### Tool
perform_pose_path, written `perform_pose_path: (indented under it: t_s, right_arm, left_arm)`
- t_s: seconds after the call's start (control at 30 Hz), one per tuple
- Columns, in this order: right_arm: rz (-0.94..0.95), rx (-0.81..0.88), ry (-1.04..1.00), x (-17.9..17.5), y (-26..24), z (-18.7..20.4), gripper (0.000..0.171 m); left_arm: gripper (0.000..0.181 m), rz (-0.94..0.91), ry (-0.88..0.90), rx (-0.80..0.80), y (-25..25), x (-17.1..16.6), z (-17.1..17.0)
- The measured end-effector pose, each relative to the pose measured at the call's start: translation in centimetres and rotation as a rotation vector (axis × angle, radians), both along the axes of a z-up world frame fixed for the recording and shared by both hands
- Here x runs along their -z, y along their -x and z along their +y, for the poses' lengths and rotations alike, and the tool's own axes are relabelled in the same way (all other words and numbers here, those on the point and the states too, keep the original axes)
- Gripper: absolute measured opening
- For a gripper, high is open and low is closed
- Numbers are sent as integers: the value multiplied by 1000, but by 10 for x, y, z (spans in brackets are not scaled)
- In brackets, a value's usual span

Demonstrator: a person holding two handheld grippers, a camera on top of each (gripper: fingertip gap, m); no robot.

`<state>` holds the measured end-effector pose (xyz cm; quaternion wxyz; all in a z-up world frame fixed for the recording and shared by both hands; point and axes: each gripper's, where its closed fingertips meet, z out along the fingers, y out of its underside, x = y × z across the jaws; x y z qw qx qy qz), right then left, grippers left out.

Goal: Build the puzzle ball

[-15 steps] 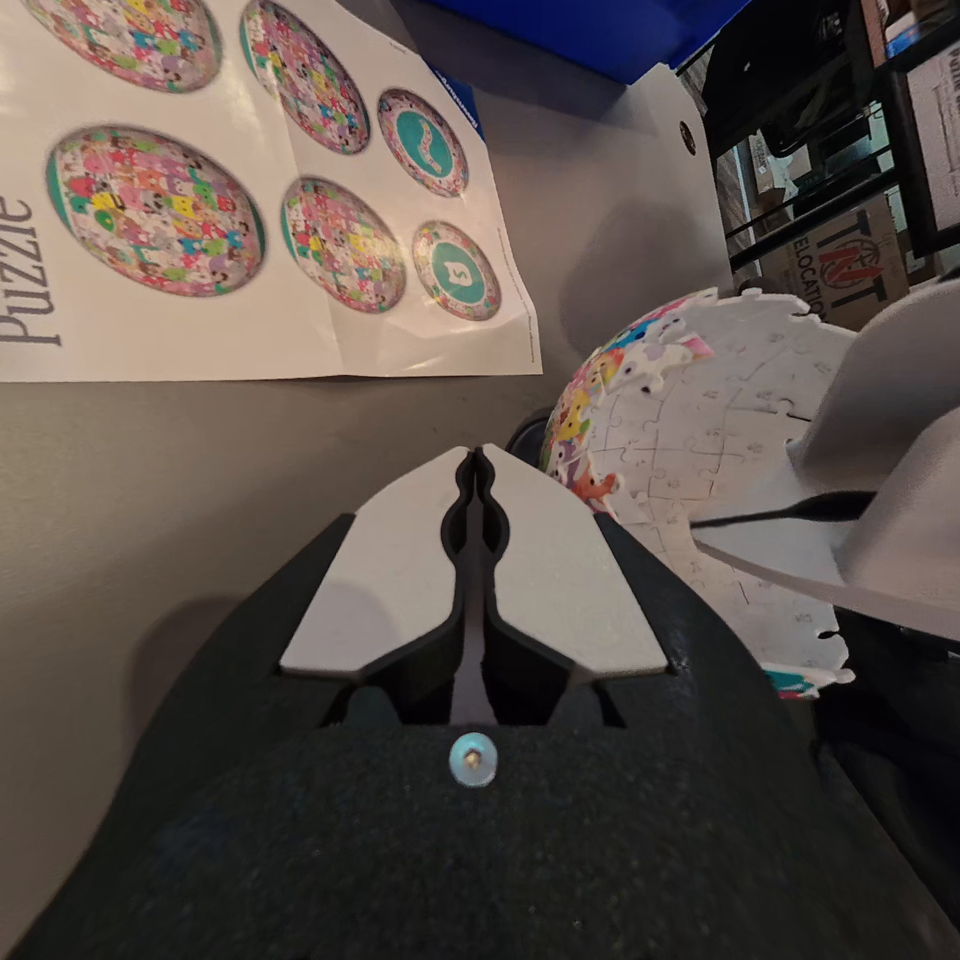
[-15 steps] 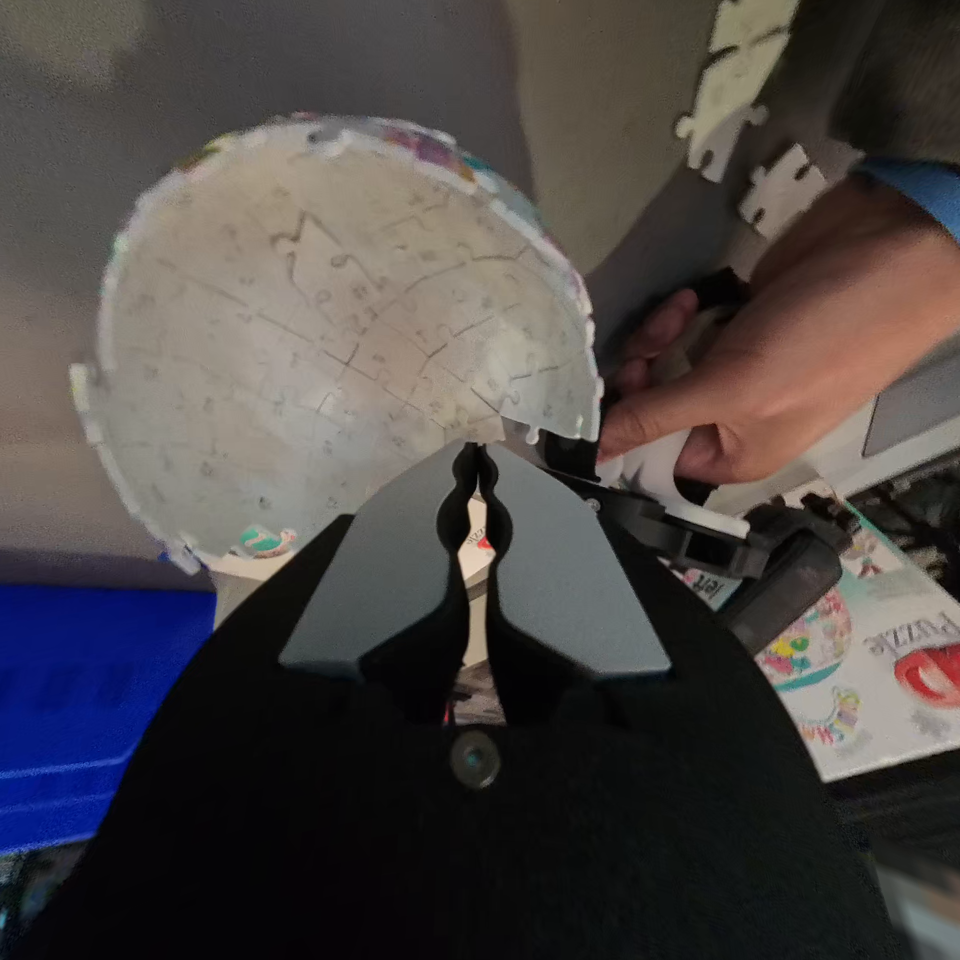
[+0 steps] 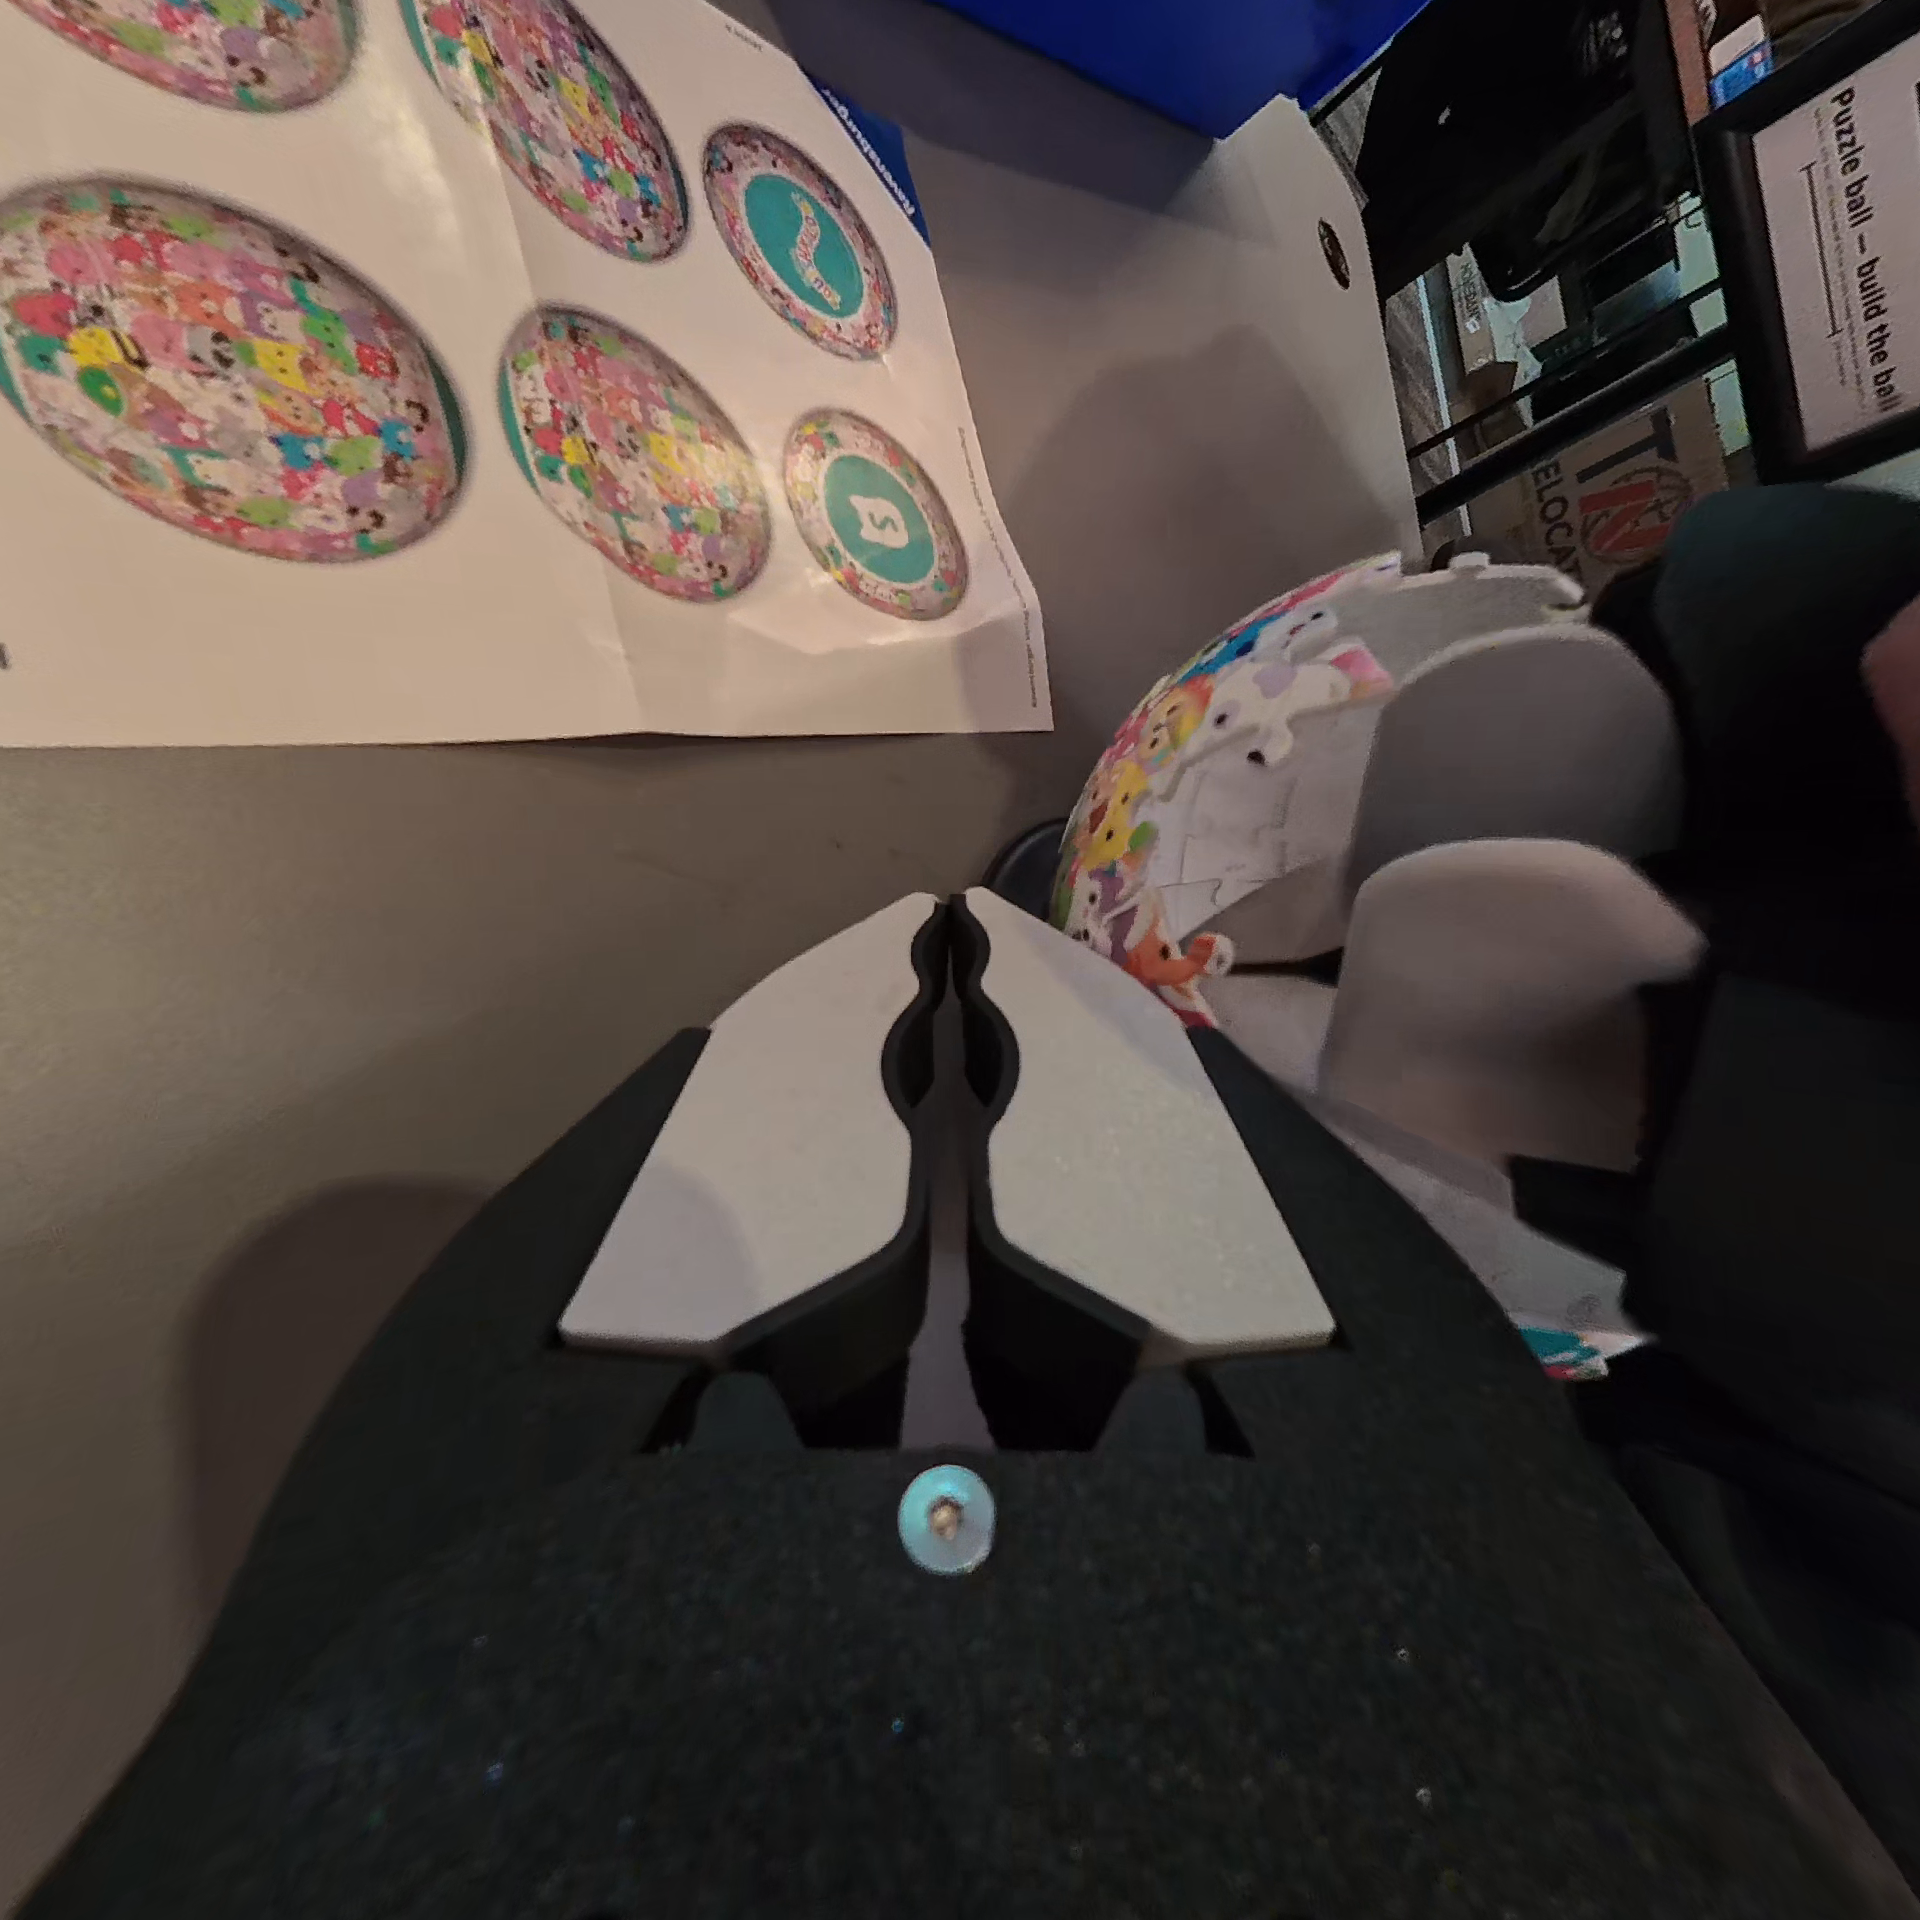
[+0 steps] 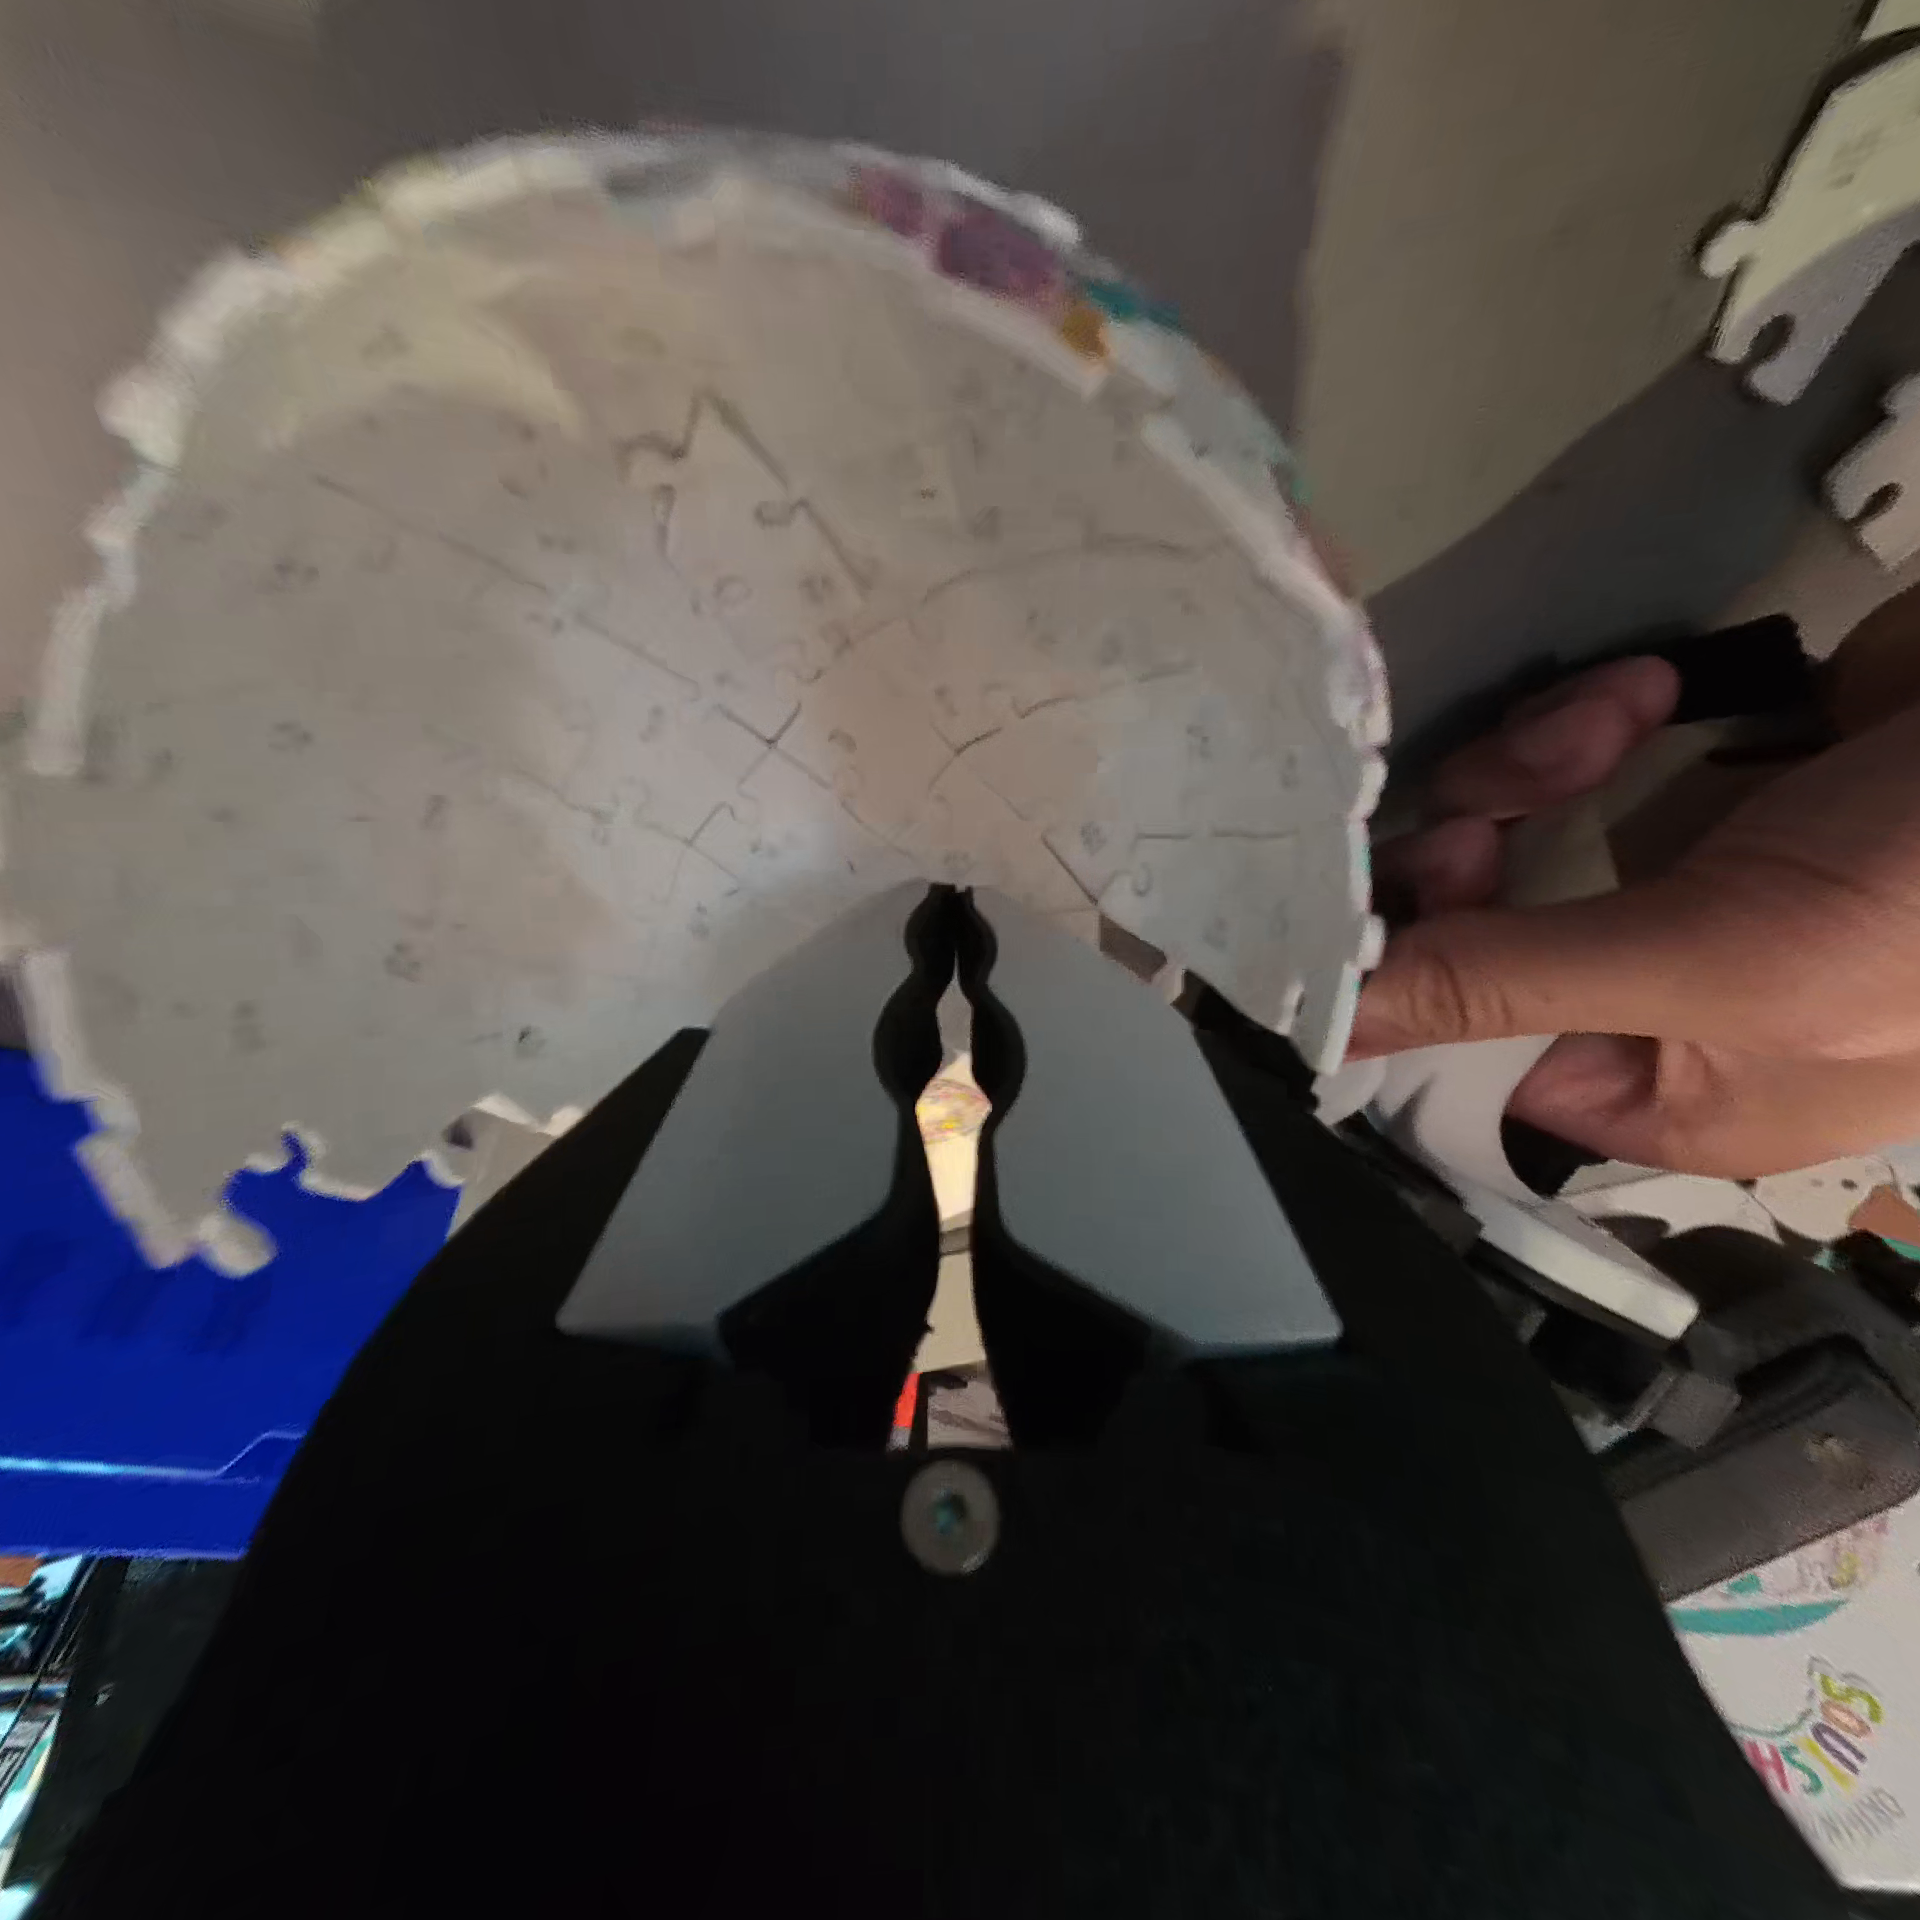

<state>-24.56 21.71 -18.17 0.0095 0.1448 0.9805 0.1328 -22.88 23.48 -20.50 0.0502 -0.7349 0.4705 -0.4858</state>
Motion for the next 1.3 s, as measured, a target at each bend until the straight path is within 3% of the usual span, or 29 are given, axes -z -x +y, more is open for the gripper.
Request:
perform_pose_path:
  t_s: [0.13, 0.43, 0.67, 1.1, 1.3]
  right_arm:
    - [5, 10, -37, 10, -1, 6, 0]
    - [12, 63, -8, -11, 3, -12, 0]
    - [21, 64, -112, 8, 3, 6, 0]
    - [112, 232, -4, -24, 6, -5, 0]
    - [147, 219, -14, -8, 9, -5, 0]
  left_arm:
    - [0, 1, -4, 2, -1, 0, -1]
    - [0, 11, -17, -24, 2, 1, 5]
    - [0, 21, -26, -35, 7, 1, 8]
    - [0, 26, 28, 11, 27, -7, -2]
    - [0, 58, 58, 54, 39, -7, -13]
